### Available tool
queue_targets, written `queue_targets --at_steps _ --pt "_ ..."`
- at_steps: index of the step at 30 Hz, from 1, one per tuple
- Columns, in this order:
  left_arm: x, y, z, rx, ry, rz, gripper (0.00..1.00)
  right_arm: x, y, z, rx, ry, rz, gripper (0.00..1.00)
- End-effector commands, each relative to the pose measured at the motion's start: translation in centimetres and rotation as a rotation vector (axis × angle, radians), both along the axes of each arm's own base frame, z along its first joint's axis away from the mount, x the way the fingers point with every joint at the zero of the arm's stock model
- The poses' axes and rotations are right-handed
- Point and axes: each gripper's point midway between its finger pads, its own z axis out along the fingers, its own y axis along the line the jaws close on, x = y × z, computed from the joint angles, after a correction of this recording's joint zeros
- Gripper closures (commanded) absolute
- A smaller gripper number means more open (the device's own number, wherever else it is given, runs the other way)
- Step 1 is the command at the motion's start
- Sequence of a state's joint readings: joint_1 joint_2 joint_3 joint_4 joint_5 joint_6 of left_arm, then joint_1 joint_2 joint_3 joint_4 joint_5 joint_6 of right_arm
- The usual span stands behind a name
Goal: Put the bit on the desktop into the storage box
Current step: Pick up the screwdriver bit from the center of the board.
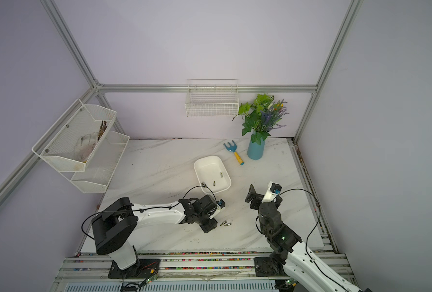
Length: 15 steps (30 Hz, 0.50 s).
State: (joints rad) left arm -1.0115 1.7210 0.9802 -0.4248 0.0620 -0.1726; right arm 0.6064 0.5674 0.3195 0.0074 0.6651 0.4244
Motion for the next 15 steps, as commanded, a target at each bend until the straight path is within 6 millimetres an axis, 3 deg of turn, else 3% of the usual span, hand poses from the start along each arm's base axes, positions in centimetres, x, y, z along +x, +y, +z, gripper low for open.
queue_targets --at_steps 1,8,15 --pt "0.0 0.6 -0.3 0.060 -0.014 0.009 0.56 0.1 -0.4 0.6 0.005 -0.023 -0.021 0.00" --pt "-0.4 0.9 -0.9 0.103 -0.014 0.002 0.71 0.1 -0.4 0.6 0.005 -0.023 -0.022 0.00" --pt "-1.1 1.2 -1.2 0.126 0.002 -0.002 0.77 0.1 -0.4 0.5 0.002 -0.022 -0.020 0.00"
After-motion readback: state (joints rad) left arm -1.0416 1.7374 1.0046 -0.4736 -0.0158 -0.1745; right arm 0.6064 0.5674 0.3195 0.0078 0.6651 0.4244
